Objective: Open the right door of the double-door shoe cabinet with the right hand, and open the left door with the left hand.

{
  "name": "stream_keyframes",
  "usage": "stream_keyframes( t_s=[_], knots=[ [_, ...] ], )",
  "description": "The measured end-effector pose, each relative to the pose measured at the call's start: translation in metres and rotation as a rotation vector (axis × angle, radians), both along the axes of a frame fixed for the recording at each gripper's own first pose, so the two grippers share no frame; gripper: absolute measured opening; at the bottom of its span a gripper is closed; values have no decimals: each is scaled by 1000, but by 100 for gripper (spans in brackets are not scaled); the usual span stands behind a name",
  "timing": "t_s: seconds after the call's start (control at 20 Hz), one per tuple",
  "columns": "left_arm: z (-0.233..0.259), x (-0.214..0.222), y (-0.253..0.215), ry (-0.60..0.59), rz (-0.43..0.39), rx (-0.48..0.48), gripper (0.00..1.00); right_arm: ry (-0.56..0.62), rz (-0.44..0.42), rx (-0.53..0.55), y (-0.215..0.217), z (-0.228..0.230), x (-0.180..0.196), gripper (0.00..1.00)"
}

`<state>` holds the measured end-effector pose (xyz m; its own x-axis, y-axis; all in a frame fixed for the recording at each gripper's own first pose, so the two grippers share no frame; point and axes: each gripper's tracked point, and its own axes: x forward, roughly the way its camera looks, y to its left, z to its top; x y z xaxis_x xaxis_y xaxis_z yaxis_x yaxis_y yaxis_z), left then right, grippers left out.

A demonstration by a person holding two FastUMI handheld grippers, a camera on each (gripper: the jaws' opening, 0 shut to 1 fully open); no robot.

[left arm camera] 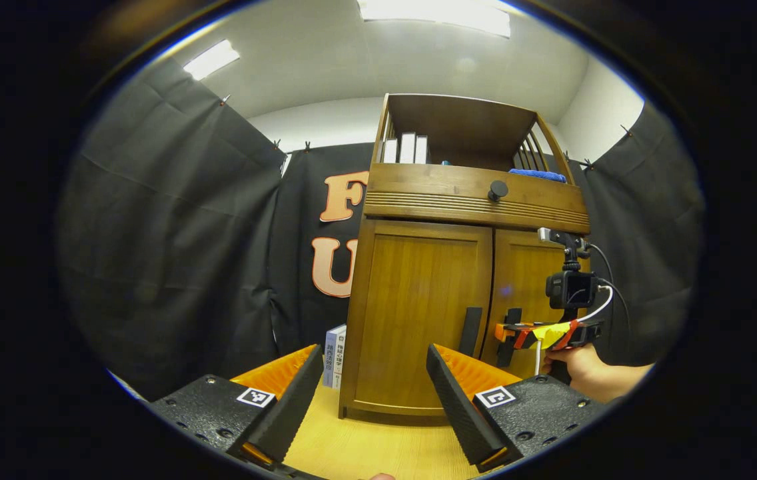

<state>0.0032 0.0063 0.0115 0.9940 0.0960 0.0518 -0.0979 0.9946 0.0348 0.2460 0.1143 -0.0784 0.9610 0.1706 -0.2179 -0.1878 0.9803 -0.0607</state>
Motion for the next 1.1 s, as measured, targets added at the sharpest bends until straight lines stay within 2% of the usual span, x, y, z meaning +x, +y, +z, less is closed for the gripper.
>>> stream_keyframes(
  t_s=[0.65, 0.7, 0.75, 0.8, 0.9, 0.95, 1.0, 1.05, 1.1],
  knots=[
    [1, 1, 0, -21, 3, 8, 94, -3, 46, 42, 2, 27, -18, 31],
    [1, 1, 0, -21, -1, 9, 94, -3, 45, 47, 1, 28, -21, 26],
    [1, 1, 0, -20, -6, 11, 94, -3, 47, 51, -2, 29, -26, 25],
    [1, 1, -1, -21, -11, 13, 94, -2, 52, 51, -3, 29, -28, 31],
    [0, 0, -2, -20, -23, 16, 94, 0, 61, 48, -6, 30, -34, 31],
    [-1, 0, -2, -19, -28, 17, 94, -1, 65, 46, -9, 31, -38, 26],
    [-2, 1, -3, -15, -33, 19, 94, -4, 65, 46, -11, 32, -41, 26],
    [-3, 1, -3, -9, -37, 20, 91, -8, 64, 46, -14, 33, -45, 31],
    [-4, 1, -4, -2, -44, 20, 94, -13, 59, 45, -18, 34, -47, 25]
  ],
)
